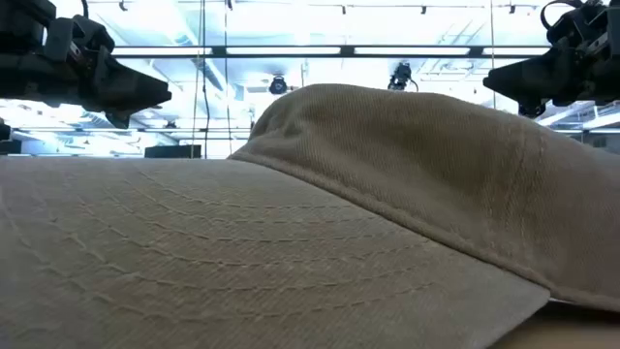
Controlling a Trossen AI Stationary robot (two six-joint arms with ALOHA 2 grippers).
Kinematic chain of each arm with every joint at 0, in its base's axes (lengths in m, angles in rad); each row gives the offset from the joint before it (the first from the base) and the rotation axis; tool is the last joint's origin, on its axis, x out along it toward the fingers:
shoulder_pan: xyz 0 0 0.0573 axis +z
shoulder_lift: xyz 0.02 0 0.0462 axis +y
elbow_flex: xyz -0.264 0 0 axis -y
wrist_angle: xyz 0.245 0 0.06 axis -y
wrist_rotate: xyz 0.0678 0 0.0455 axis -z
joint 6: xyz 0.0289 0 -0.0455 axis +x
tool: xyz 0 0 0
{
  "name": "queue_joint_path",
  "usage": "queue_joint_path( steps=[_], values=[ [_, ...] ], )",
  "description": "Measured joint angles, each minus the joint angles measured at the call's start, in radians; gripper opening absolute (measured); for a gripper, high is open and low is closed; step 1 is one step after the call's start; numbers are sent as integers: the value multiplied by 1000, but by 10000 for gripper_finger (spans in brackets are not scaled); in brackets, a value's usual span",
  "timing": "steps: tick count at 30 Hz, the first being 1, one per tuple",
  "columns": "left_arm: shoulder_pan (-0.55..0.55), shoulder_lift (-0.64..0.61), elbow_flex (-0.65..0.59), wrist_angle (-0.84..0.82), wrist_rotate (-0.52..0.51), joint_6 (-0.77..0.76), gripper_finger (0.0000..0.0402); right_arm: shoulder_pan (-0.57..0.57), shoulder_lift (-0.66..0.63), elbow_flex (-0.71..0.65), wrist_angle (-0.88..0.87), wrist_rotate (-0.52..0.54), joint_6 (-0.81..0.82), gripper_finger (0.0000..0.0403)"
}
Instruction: Pick & Place hat
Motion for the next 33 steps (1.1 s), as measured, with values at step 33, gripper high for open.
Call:
queue_joint_path(
  steps=[33],
  values=[
    [-2, 349, 379, 1, -6, -28, 115, 0, 380, 362, 87, -103, -28, 84]
  ],
)
